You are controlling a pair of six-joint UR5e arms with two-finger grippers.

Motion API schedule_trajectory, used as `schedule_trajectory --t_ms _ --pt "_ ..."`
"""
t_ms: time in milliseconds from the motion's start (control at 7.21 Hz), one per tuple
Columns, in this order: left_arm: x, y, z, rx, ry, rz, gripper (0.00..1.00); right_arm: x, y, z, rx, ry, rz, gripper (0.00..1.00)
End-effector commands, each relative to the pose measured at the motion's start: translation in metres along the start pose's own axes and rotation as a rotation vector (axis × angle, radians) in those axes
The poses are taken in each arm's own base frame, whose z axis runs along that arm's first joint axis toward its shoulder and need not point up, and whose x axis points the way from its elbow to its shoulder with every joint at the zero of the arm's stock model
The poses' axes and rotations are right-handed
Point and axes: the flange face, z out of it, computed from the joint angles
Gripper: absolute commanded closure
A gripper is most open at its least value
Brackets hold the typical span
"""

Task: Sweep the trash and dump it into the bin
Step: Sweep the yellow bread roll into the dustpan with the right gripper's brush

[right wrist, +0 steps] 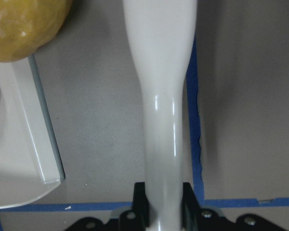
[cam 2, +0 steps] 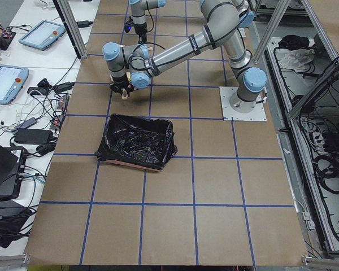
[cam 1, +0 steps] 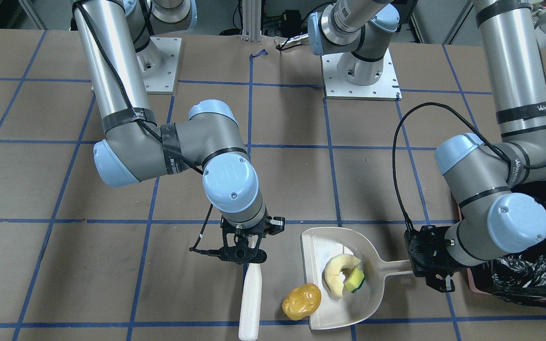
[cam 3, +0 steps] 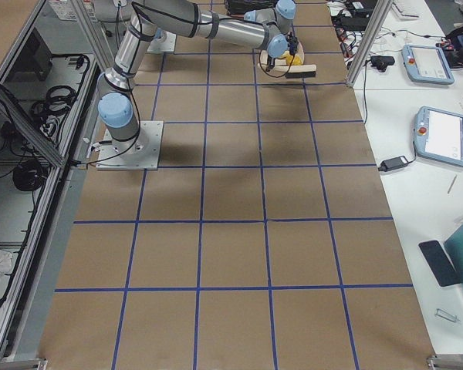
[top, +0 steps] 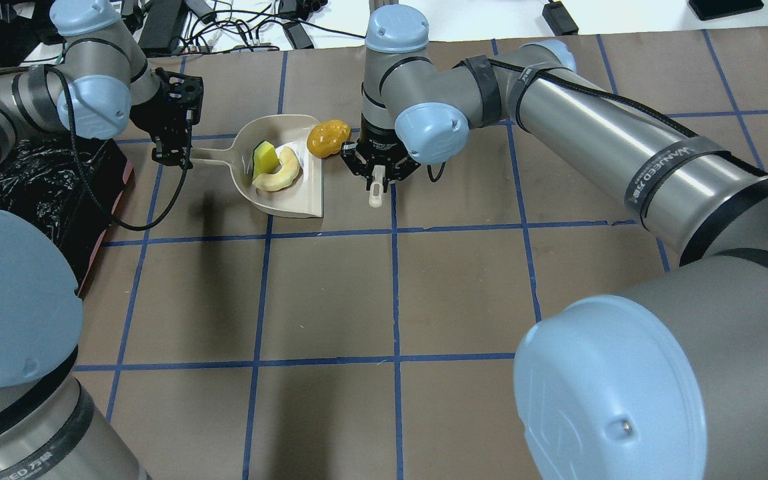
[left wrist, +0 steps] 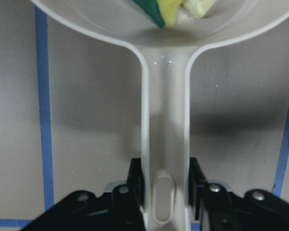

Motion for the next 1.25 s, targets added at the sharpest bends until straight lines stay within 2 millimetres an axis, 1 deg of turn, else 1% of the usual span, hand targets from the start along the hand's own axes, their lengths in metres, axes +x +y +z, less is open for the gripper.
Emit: schedule_trajectory --t_ms 0,139,416,832,970,1109 --pt "0.001 0.001 -0.004 -0.013 0.001 -0.004 0.86 0.001 -0.002 0.009 -0.016 -0.002 0.008 1.0" --pt "0.001 0.001 -0.004 -0.014 0.001 -0.004 0.86 -0.002 -0.001 0.012 -0.021 0.0 0.002 1.0" --pt "0.001 0.001 -0.004 -0.014 0.001 -0.004 0.86 -0.017 0.01 0.018 -0.043 -0.027 -0.017 1.0" --pt "0.001 0.0 -0.002 -0.014 0.004 -0.002 0.86 -0.055 0.04 0.033 -0.076 -0.04 -0.02 1.0" --pt "0.001 0.001 -0.004 -0.014 0.002 -0.004 0.86 -0.065 0.048 0.043 -0.088 -0.037 -0.009 1.0" --pt "0.001 0.001 -0.004 -0.014 0.001 -0.004 0.86 -0.079 0.056 0.044 -0.085 -0.039 -0.007 1.0"
